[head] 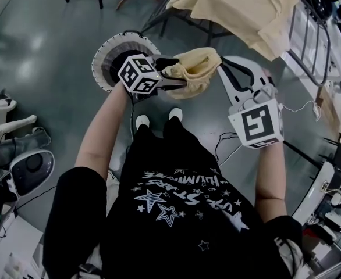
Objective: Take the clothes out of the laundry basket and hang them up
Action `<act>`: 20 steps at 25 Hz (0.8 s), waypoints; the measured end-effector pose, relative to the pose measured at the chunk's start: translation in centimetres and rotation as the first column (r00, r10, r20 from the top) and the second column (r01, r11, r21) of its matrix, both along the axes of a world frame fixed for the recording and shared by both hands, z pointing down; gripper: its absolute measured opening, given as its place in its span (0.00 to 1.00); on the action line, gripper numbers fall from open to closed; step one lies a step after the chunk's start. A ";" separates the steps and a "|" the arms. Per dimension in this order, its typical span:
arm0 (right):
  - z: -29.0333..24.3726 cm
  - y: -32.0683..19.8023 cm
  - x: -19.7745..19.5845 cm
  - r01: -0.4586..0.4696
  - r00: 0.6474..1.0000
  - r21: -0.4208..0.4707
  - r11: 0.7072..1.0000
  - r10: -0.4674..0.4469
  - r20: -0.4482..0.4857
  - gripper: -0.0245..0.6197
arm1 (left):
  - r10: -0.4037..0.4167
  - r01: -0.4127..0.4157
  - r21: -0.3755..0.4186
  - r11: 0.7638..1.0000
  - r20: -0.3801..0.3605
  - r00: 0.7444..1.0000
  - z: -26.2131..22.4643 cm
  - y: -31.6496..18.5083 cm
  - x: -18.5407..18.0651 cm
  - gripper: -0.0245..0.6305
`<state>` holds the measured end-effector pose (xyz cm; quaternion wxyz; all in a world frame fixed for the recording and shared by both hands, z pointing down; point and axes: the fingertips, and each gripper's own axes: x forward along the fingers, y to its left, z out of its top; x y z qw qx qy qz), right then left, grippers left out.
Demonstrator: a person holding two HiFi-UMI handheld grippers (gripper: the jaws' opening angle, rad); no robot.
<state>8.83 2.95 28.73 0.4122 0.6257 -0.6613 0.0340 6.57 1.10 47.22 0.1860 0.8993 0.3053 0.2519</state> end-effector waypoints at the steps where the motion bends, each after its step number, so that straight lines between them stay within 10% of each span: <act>1: 0.1 0.1 0.2 -0.015 1.000 -0.001 1.000 0.015 0.004 0.10 | 0.018 -0.018 0.010 1.000 0.004 1.000 0.1 0.5 -0.1 0.60; 8: 0.7 1.2 1.7 -0.082 0.997 -0.012 0.997 0.082 -0.009 0.10 | -0.080 0.081 0.029 0.996 -0.025 0.996 -0.6 -0.3 -1.5 0.16; 20: 0.0 5.8 1.9 -0.336 0.942 0.043 0.941 0.336 0.006 0.10 | -0.138 0.177 0.217 0.960 -0.183 0.973 -7.2 -2.8 -5.0 0.12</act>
